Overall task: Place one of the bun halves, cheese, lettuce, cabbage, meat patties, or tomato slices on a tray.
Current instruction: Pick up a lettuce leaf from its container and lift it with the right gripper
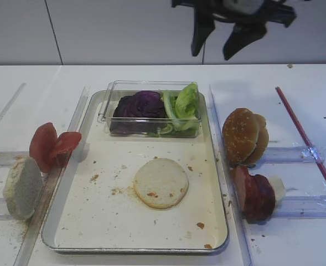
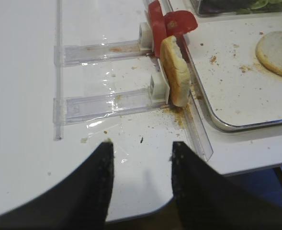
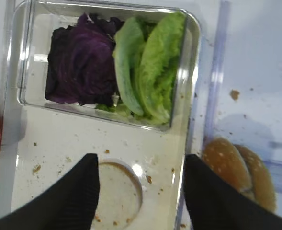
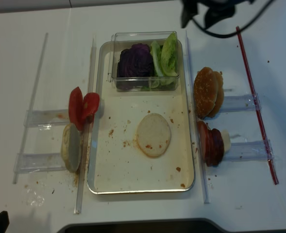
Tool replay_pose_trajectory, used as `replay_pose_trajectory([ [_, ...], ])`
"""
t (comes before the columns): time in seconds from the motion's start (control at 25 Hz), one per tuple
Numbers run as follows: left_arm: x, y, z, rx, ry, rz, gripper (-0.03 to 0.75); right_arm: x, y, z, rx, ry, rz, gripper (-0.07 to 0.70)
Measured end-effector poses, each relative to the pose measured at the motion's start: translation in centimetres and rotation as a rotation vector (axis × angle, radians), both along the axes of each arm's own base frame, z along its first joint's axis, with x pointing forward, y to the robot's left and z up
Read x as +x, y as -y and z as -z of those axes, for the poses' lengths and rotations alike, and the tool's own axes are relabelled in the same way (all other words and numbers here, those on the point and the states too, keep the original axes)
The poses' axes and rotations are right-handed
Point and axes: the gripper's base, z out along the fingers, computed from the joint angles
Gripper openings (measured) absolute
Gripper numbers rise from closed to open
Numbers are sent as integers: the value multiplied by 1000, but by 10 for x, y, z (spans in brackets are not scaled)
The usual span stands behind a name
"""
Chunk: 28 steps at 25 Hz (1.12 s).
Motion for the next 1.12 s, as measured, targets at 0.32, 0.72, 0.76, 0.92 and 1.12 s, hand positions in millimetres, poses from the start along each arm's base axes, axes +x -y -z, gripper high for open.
replay_pose_trajectory([
  [0.32,0,0,0,0,0,0,286,38,-55,39,-18,-17,-69,440],
  [0.72,0,0,0,0,0,0,286,61,-74,86,-75,-68,-82,440],
  [0.76,0,0,0,0,0,0,286,62,-75,90,-81,-75,-82,440],
  [0.92,0,0,0,0,0,0,286,66,-76,106,-112,-96,-82,439],
  [1.12,0,0,0,0,0,0,286,71,-76,119,-154,-99,-82,438],
])
